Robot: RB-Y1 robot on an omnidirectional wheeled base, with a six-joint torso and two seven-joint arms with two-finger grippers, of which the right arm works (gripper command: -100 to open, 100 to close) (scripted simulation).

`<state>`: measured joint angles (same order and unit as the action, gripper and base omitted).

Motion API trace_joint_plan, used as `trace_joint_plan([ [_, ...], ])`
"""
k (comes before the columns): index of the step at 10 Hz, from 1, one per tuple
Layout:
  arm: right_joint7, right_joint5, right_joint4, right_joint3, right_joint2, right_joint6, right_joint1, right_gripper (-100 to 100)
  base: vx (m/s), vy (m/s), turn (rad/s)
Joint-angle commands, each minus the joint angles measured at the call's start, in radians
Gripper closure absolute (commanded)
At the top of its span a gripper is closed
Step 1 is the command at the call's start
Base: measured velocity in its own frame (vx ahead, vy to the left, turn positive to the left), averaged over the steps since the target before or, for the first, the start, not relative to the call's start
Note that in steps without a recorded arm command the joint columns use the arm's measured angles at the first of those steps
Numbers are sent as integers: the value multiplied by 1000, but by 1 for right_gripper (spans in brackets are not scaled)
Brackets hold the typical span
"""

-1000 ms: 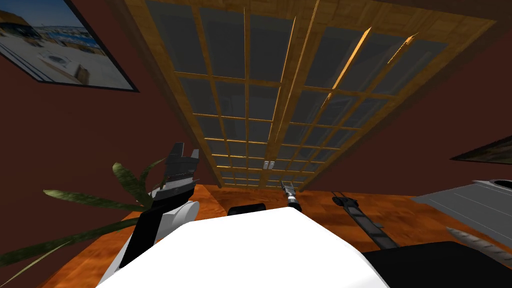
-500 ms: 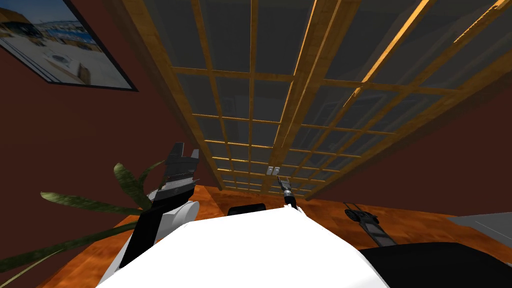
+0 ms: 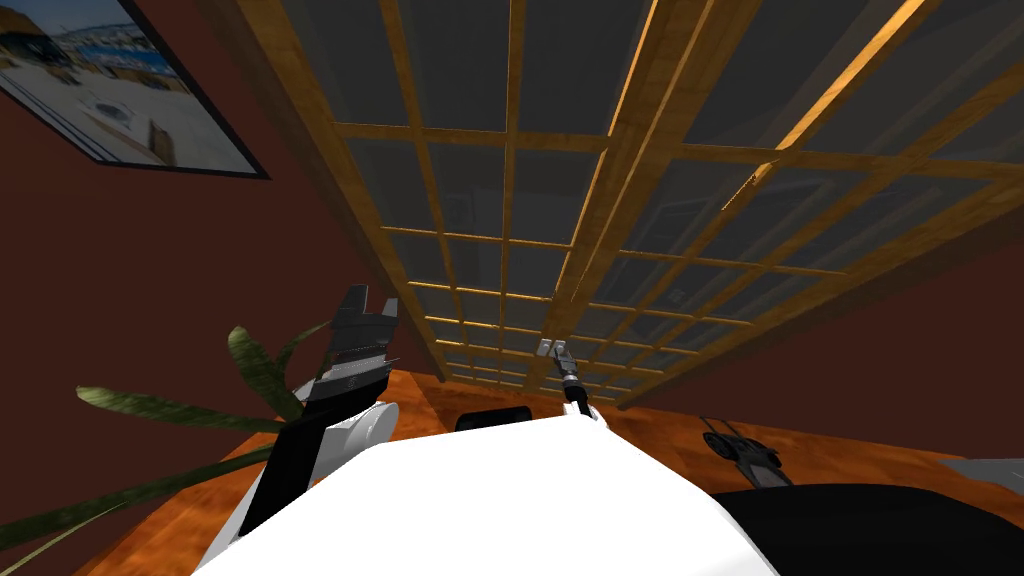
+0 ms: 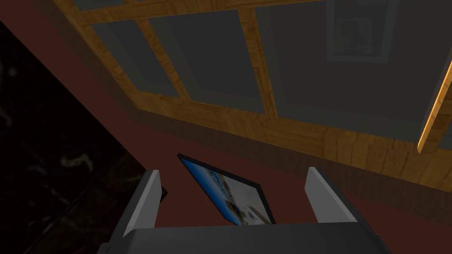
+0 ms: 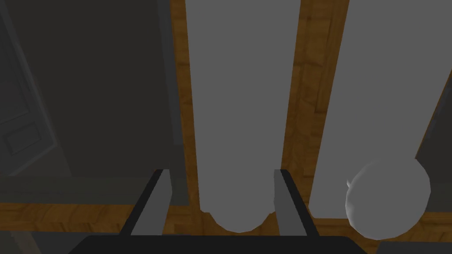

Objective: Pull the door open

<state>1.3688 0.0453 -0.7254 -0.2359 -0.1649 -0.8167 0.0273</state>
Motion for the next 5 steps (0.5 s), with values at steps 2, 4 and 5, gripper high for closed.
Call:
trace_joint_plan([
  [2, 0, -1, 0, -2, -2, 1, 1, 100, -19, 12, 15],
  [4, 0, -1, 0, -2, -2, 1, 1, 100, -3, 0, -1],
  [5, 0, -1, 0, -2, -2, 1, 1, 100, 0, 0, 0],
])
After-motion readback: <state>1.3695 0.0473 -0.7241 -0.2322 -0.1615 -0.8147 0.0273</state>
